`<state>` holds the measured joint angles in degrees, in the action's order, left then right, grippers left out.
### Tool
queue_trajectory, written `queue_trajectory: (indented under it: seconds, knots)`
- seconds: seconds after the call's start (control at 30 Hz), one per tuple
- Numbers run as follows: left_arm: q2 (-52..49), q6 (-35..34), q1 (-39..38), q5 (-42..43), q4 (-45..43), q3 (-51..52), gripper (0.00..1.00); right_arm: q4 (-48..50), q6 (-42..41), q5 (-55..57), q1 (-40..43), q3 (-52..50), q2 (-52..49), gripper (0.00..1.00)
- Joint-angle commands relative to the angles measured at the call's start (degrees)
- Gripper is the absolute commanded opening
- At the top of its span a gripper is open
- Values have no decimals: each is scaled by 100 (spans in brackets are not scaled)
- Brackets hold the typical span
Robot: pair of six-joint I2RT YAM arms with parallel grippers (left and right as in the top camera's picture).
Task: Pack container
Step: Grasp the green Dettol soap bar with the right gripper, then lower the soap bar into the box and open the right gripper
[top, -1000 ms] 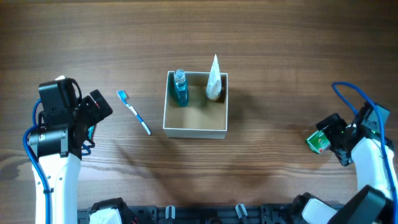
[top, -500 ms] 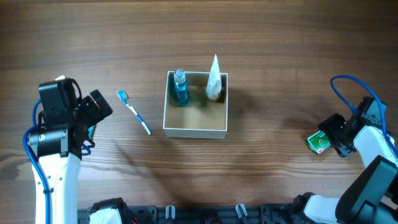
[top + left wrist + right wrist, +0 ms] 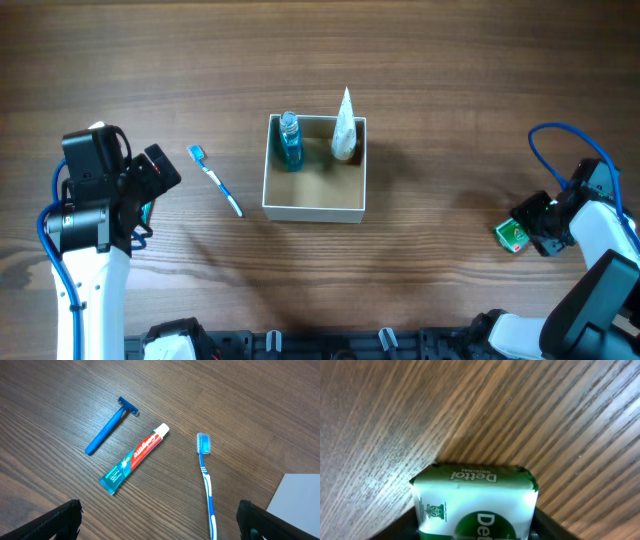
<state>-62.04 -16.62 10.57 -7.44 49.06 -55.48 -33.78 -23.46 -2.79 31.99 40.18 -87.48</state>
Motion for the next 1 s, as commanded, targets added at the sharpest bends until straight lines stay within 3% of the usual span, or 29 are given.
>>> queue_trajectory:
  seconds: [0.0, 0.07, 0.17, 0.3, 0.37, 0.5, 0.63, 0.7, 0.8, 0.97]
  knots:
    - [-24, 118, 4, 28, -17, -101, 100, -144, -118, -378, -15, -367, -343, 41]
    - [-24, 118, 4, 28, -17, -101, 100, -144, -116, -378, -15, -367, -343, 37]
    - [-22, 118, 4, 28, -17, -101, 100, -181, -240, -813, -15, -289, -297, 20]
    - [-22, 118, 4, 28, -17, -101, 100, -935, -105, -1340, -262, 686, 195, 4]
    - [-22, 118, 4, 28, -17, -101, 100, -1388, 157, -1338, -785, 1451, 640, 4]
    - [-22, 118, 4, 28, -17, -101, 100, -1655, 1294, -1311, -2608, 2675, 1436, 4]
    - [-24, 118, 4, 28, -17, -101, 100, -1394, 2614, -614, -4629, 2883, 1775, 4]
    - [-22, 118, 4, 28, -17, -101, 100, -1207, 3764, -518, -5921, 2881, 1676, 4]
    - [-24, 118, 4, 28, -15, -101, 100, -938, 4527, -216, -6837, 2881, 1414, 4]
    - [-24, 118, 4, 28, -15, -101, 100, -605, 4896, -144, -7222, 2881, 553, 4]
